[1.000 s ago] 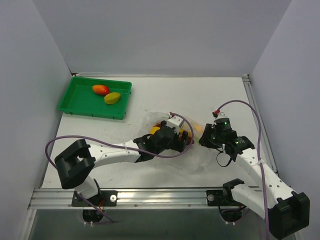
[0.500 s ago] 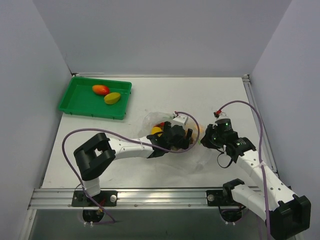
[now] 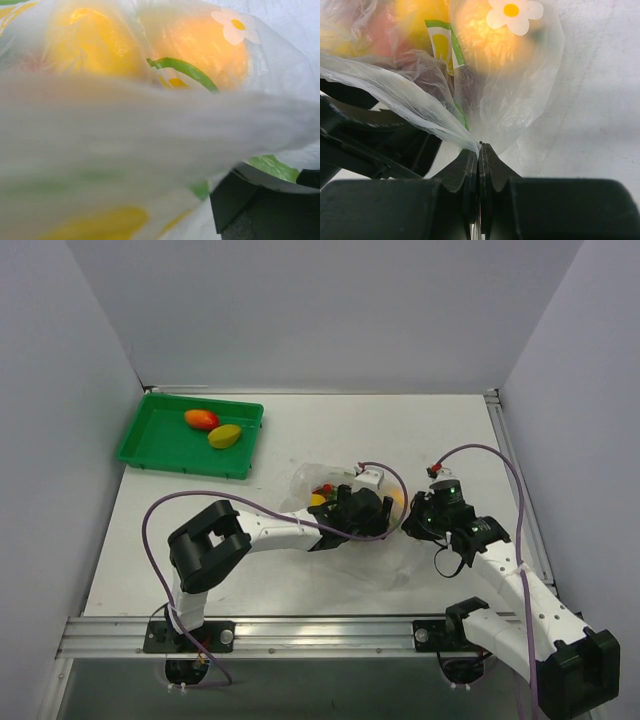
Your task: Untie the knot of the plastic bag and take out the fruit
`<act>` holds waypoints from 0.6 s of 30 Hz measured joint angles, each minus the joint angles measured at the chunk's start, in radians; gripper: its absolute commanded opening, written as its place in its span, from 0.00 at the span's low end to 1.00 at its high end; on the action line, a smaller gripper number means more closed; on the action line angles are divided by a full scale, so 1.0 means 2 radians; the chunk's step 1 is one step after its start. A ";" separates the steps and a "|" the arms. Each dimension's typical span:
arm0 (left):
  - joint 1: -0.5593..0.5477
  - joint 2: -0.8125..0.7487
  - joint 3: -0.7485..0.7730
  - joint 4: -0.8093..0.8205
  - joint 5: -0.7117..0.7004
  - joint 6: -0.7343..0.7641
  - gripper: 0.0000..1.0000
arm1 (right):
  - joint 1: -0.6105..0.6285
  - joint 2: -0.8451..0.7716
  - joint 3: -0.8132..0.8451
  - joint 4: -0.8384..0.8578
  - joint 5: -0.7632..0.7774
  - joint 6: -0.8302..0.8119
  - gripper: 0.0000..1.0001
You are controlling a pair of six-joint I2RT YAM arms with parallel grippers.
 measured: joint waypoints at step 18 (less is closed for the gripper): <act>0.006 -0.070 -0.047 -0.036 0.002 -0.002 0.00 | 0.000 -0.005 -0.002 0.007 0.009 -0.002 0.00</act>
